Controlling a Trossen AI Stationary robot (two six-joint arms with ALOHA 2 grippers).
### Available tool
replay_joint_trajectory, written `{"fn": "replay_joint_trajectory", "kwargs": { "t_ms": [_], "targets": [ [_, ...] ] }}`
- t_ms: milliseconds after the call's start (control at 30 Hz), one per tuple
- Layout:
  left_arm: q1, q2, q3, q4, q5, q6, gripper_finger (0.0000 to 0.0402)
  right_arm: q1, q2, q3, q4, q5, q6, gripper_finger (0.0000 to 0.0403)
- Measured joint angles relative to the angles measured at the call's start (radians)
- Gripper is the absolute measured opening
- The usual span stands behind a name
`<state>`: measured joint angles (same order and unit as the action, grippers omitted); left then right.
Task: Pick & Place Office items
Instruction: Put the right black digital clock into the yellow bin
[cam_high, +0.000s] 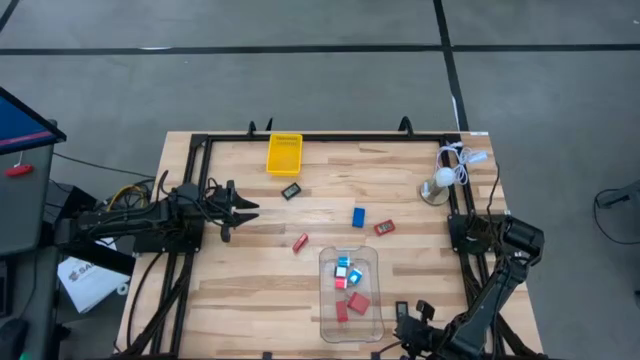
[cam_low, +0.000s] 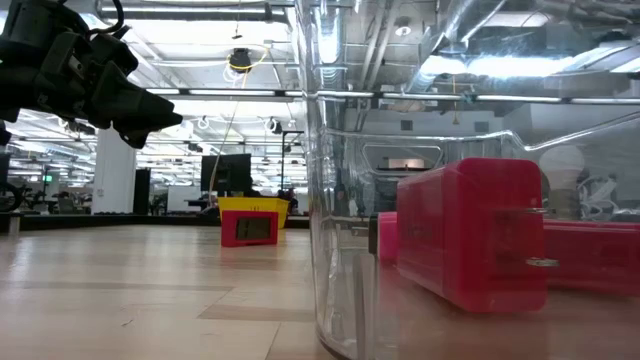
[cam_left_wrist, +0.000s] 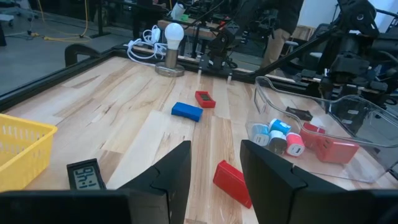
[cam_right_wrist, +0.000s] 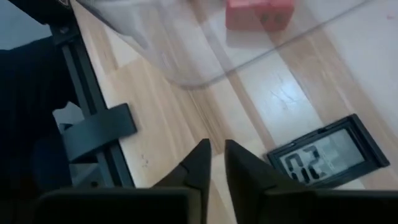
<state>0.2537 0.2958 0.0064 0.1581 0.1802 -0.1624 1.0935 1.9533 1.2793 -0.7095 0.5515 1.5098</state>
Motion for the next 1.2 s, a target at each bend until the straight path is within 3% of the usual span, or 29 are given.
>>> {"fn": "replay_joint_trajectory", "kwargs": {
  "t_ms": [133, 333, 600, 900, 1200],
  "targets": [
    [0.0, 0.0, 0.0, 0.002, 0.0, 0.0, 0.0136, 0.0, 0.0, -0.004, 0.002, 0.0, -0.002, 0.0004],
    [0.0, 0.0, 0.0, 0.007, 0.0, 0.0, 0.0136, -0.006, -0.001, -0.084, 0.145, -0.026, 0.001, 0.0001],
    [0.0, 0.0, 0.0, 0.007, 0.0, 0.0, 0.0136, -0.009, 0.0, -0.14, 0.18, -0.035, 0.017, 0.0],
    [0.0, 0.0, 0.0, 0.007, 0.0, 0.0, 0.0136, -0.009, -0.001, -0.14, 0.059, -0.042, 0.05, 0.0],
    [0.0, 0.0, 0.0, 0.007, 0.0, 0.0, 0.0136, -0.007, -0.002, -0.141, -0.205, -0.032, 0.196, 0.0]
  ]
}}
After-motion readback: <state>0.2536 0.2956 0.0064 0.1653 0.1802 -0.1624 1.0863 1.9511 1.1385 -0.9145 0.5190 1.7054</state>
